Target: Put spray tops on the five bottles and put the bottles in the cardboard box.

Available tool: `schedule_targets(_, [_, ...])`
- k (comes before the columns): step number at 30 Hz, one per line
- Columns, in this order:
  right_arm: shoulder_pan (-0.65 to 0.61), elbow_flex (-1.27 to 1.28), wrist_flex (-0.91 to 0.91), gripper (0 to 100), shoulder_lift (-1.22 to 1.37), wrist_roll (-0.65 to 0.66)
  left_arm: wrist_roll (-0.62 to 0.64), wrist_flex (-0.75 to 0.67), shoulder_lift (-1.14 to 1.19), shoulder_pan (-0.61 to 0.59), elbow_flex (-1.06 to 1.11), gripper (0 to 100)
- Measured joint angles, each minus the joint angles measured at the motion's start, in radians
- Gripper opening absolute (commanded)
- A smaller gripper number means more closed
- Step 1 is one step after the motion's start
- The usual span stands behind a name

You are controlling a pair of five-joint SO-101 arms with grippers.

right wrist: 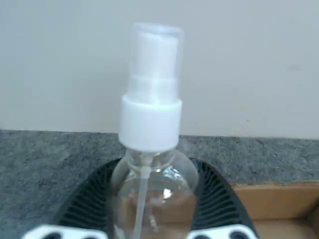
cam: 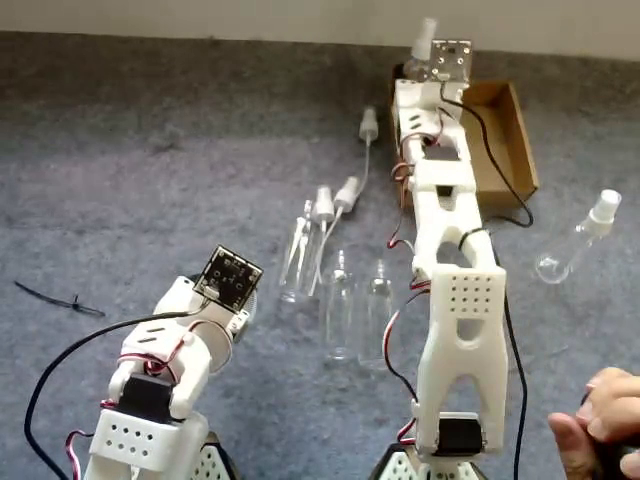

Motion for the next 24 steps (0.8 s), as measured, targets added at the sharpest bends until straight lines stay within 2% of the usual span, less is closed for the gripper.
schedule_targets(8, [-0.005,-0.499,0.012,0.5,0.278,0.000,0.000,0.000,0.000,0.000,0.000,18])
schedule_targets(18, [-0.005,-0.540,0.012,0.6,0.324,0.000,0.000,0.000,0.000,0.000,0.000,18])
schedule_targets(24, [-0.003,-0.468,0.012,0.6,0.324,0.000,0.000,0.000,0.000,0.000,0.000,18])
